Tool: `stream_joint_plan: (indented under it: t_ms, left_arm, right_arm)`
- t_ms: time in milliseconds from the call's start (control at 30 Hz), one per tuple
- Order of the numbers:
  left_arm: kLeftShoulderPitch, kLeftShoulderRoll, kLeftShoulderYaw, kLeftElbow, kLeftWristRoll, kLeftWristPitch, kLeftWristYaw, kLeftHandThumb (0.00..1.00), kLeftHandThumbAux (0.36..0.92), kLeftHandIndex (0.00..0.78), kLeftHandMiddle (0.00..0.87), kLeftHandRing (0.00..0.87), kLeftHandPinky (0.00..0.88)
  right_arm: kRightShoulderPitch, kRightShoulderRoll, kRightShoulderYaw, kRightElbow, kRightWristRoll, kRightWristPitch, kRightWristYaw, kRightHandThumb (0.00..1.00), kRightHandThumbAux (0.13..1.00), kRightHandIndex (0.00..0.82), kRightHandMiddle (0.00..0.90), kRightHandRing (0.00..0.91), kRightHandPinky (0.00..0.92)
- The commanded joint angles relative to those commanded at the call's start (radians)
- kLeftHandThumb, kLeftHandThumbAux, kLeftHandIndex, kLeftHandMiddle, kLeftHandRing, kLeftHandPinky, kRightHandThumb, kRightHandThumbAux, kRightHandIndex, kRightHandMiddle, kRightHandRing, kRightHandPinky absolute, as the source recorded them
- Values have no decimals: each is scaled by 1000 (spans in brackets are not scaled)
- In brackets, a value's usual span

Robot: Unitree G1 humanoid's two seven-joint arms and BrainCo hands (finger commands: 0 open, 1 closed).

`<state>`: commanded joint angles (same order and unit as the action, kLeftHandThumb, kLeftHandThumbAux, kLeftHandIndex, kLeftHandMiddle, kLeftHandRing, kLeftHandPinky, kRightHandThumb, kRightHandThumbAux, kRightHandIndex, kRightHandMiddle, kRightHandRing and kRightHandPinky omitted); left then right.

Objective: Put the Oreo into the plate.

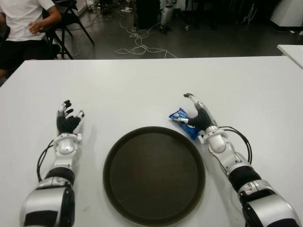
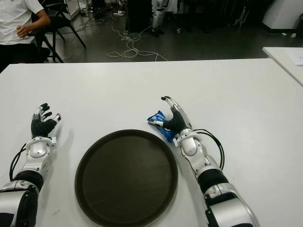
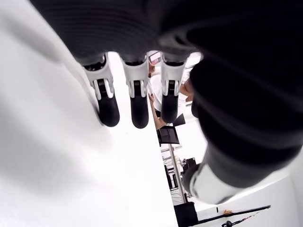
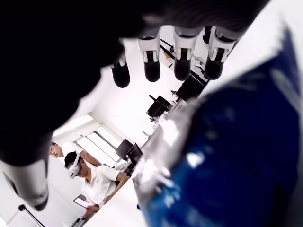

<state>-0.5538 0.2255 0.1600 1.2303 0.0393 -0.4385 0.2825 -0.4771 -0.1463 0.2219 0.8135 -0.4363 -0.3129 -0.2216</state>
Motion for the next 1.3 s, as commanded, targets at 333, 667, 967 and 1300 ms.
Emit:
stream_joint_plan:
  t_ms: [333,667,967,1300]
  left_arm:
    - [1,-3,-4,5,9,-8,16,101,818,180,168,146,115]
    - [2,-7,-4,1,8,-7,28,58,815,155,160,139,106]
    - [0,-8,2,5,0,-10,16,112,810,174,179,167,154]
    - [4,-11,4,2,2,-26,20,112,813,159,163,153,139]
  right_arm:
    - [16,-23,31,-93,-59,127,10,0,580,0,0,0,0]
    - [25,-43,67,-169,-124,253,3,0,596,0,0,0,0]
    - [28,-63,111,-218,-212,363,-12,0,610,0,0,0,0]
    - [32,-104,175,-294,-308,501,50,0,614,0,0,0,0]
